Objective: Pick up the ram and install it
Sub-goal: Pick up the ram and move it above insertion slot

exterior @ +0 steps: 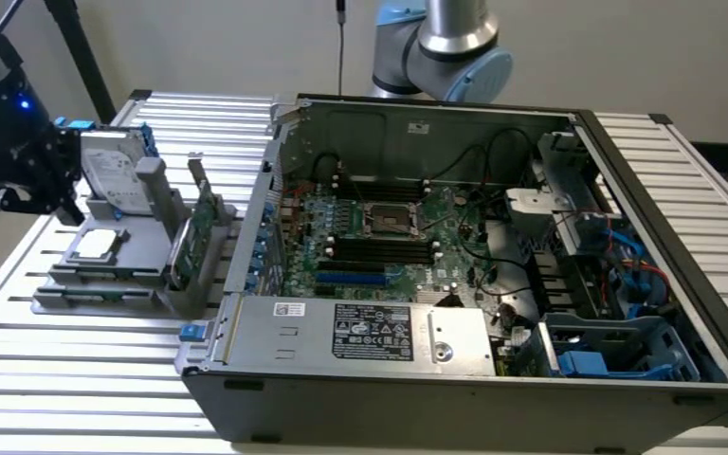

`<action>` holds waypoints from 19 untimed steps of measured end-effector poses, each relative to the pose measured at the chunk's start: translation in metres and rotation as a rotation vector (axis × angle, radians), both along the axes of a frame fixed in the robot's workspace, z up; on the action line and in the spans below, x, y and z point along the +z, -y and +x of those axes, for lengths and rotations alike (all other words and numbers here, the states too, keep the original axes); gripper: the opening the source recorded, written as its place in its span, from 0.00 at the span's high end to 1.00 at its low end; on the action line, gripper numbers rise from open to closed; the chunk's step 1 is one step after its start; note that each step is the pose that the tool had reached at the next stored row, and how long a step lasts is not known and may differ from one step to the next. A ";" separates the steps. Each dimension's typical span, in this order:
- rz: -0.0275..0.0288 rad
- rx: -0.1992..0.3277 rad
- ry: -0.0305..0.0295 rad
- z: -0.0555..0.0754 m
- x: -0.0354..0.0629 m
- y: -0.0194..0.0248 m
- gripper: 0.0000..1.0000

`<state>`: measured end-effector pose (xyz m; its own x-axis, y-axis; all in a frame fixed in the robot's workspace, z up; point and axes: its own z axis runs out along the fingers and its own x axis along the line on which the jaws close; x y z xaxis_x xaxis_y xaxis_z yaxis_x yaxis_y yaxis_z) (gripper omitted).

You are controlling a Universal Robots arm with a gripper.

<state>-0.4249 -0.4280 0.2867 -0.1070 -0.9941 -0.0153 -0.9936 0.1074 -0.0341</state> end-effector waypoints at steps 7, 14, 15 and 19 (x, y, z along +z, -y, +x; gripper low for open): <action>0.0007 0.004 -0.0037 -0.001 -0.0063 0.0166 0.89; 0.0036 0.014 -0.0109 -0.001 -0.0158 0.0263 0.83; 0.0037 0.016 -0.0117 -0.001 -0.0172 0.0269 0.83; 0.0036 0.032 -0.0143 0.000 -0.0225 0.0278 0.64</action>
